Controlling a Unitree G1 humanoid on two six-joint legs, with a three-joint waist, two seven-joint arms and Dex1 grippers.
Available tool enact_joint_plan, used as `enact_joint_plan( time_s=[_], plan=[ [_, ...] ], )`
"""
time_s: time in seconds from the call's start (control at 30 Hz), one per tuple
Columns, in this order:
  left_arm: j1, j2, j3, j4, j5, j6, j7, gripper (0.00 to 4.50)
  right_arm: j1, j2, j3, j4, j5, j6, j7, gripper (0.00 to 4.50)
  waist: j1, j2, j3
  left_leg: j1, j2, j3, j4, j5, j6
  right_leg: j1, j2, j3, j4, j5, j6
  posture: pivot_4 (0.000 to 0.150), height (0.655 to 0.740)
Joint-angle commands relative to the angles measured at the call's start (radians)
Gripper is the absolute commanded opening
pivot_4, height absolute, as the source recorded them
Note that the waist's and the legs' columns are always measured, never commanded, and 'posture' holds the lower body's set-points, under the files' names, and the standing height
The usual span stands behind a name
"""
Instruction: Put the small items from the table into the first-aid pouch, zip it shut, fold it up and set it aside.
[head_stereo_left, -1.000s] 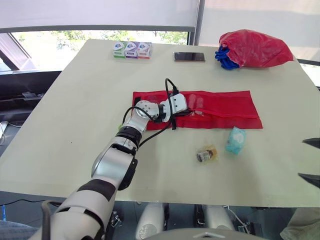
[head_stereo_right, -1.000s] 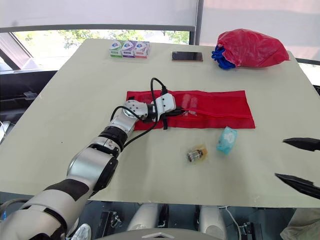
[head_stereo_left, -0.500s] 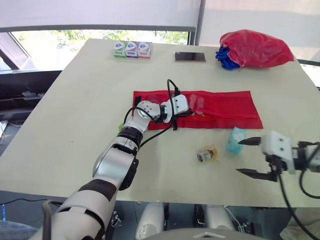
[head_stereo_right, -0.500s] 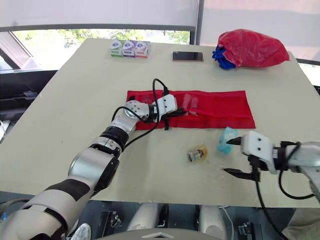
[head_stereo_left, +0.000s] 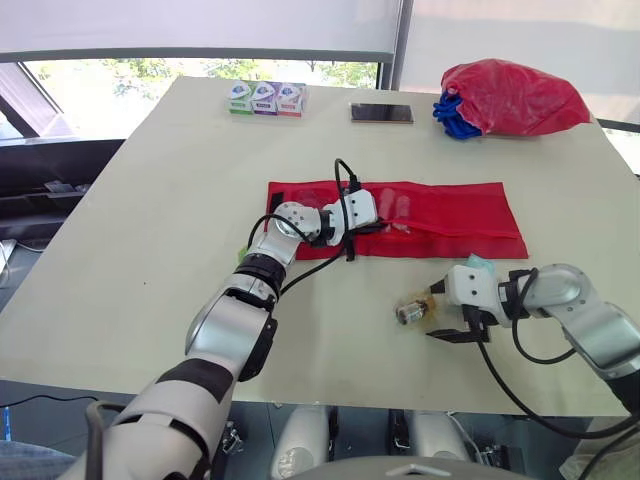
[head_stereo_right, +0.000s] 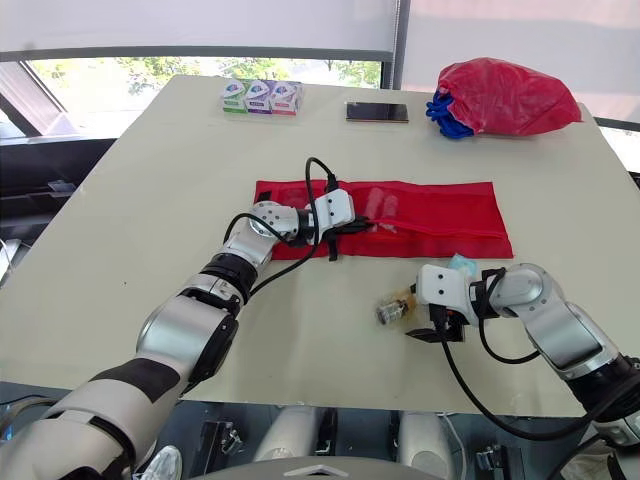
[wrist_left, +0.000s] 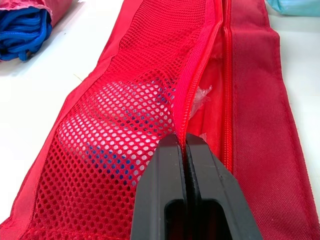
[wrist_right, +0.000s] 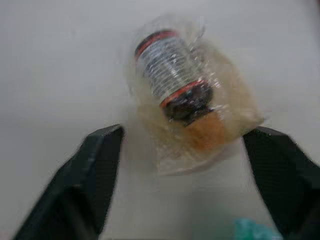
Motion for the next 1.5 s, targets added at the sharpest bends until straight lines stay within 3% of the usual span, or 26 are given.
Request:
enact_joint_plan(
  time_s=[0.03,0.17,0.2,0.37,0.57,0.63,0.73,0.83,1.0,1.13,1.5],
  plan=[
    [-0.014,0.008,0.011,-0.031,-0.007,-0.016,-0.005,0.00,-0.002,0.008,-0.019,-0.020,0.014,-0.023,0.013,2.42,0.000,0.000,0.000,0.000,0.000,0.000,0.000,0.000,0.000,0.000,0.000,0.000,0.000,0.000,0.000,0.150,0.7400],
    [-0.009,0.008,0.010,-0.034,-0.007,-0.015,-0.007,0.00,0.022,0.026,-0.043,-0.051,0.039,0.013,-0.007,0.54,0.000,0.000,0.000,0.000,0.000,0.000,0.001,0.000,0.000,0.000,0.000,0.000,0.001,0.000,0.000,0.150,0.7400],
    [-0.008,0.007,0.010,-0.036,-0.008,-0.014,-0.008,0.00,0.034,0.031,-0.056,-0.066,0.051,0.030,-0.017,0.35,0.000,0.000,0.000,0.000,0.000,0.000,0.001,0.000,0.000,0.000,0.000,0.000,0.001,0.000,0.000,0.150,0.7400],
    [-0.004,0.008,0.012,-0.041,-0.011,-0.012,-0.014,0.00,0.114,0.019,-0.137,-0.157,0.096,0.131,-0.080,0.35,0.001,0.000,0.000,-0.001,0.000,0.000,0.002,0.000,0.000,0.000,0.000,0.000,0.001,0.000,0.000,0.150,0.7400],
    [0.005,0.015,0.020,-0.048,-0.022,-0.008,-0.022,0.00,0.207,0.060,-0.290,-0.343,0.125,0.461,-0.297,0.35,0.001,0.000,0.000,-0.001,0.001,0.000,0.002,-0.001,0.001,0.000,0.000,0.000,0.001,0.001,0.001,0.150,0.7400],
    [0.009,0.014,0.023,-0.049,-0.027,-0.006,-0.027,0.00,0.198,0.112,-0.332,-0.390,0.145,0.614,-0.380,0.35,0.001,0.000,0.000,-0.001,0.001,0.000,0.003,-0.001,0.002,0.000,0.000,0.000,0.001,0.001,0.000,0.150,0.7400],
    [0.015,0.005,0.025,-0.054,-0.034,-0.004,-0.036,0.00,0.118,0.308,-0.403,-0.423,0.151,0.860,-0.555,0.35,-0.001,0.000,-0.001,-0.001,0.002,0.000,0.003,-0.001,0.002,0.000,0.000,0.000,0.001,0.001,0.000,0.150,0.7400],
    [0.015,-0.006,0.025,-0.057,-0.037,-0.002,-0.039,0.00,0.063,0.386,-0.385,-0.428,0.149,0.981,-0.626,0.35,0.003,0.001,-0.001,-0.001,0.002,0.000,0.003,-0.002,0.003,-0.001,0.000,0.000,0.002,0.001,0.000,0.150,0.7400],
    [0.018,-0.020,0.025,-0.070,-0.046,0.000,-0.049,0.00,-0.047,0.499,-0.336,-0.333,0.124,1.069,-0.750,0.35,0.000,0.002,-0.001,-0.002,0.000,0.000,0.003,-0.002,0.004,0.000,-0.001,0.000,0.001,0.001,0.000,0.150,0.7400],
    [0.028,-0.030,0.031,-0.089,-0.061,0.008,-0.055,0.00,-0.087,0.518,-0.315,-0.262,0.121,1.068,-0.787,0.35,0.001,0.002,-0.001,-0.002,0.000,-0.001,0.003,-0.002,0.004,0.000,0.000,0.000,0.002,0.001,0.000,0.150,0.7400],
    [0.080,-0.034,0.029,-0.152,-0.066,0.027,-0.079,0.00,-0.192,0.773,-0.528,-0.149,0.107,1.088,-0.951,0.35,-0.002,0.002,-0.001,-0.001,0.000,0.000,0.003,-0.003,0.004,-0.001,0.000,0.001,0.003,0.001,0.000,0.150,0.7400]
  ],
)
